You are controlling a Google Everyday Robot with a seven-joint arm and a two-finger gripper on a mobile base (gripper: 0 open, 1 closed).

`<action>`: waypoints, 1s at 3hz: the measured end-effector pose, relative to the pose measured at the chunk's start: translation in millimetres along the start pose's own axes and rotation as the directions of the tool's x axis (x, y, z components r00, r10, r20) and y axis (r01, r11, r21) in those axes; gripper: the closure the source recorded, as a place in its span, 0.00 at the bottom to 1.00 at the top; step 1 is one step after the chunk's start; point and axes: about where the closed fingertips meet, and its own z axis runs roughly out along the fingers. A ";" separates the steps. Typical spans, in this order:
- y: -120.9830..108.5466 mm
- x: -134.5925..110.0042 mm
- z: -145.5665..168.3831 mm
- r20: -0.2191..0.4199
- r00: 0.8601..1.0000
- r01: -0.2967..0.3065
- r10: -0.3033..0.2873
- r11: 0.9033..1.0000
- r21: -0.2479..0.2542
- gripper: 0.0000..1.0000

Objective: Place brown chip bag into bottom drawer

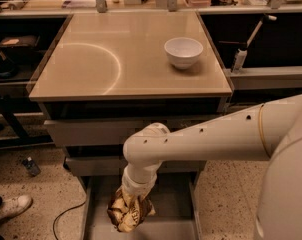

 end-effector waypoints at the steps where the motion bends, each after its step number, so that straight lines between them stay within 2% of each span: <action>1: -29.4 -12.9 34.8 0.035 0.995 -0.092 0.092 0.996 -0.005 1.00; 2: -47.2 -14.4 73.0 0.028 0.986 -0.163 0.165 0.985 -0.053 1.00; 3: -46.8 -11.0 81.4 0.014 0.986 -0.167 0.168 0.984 -0.060 1.00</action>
Offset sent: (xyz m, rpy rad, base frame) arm 0.0314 -0.0229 -0.1364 0.0722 0.0972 -0.2553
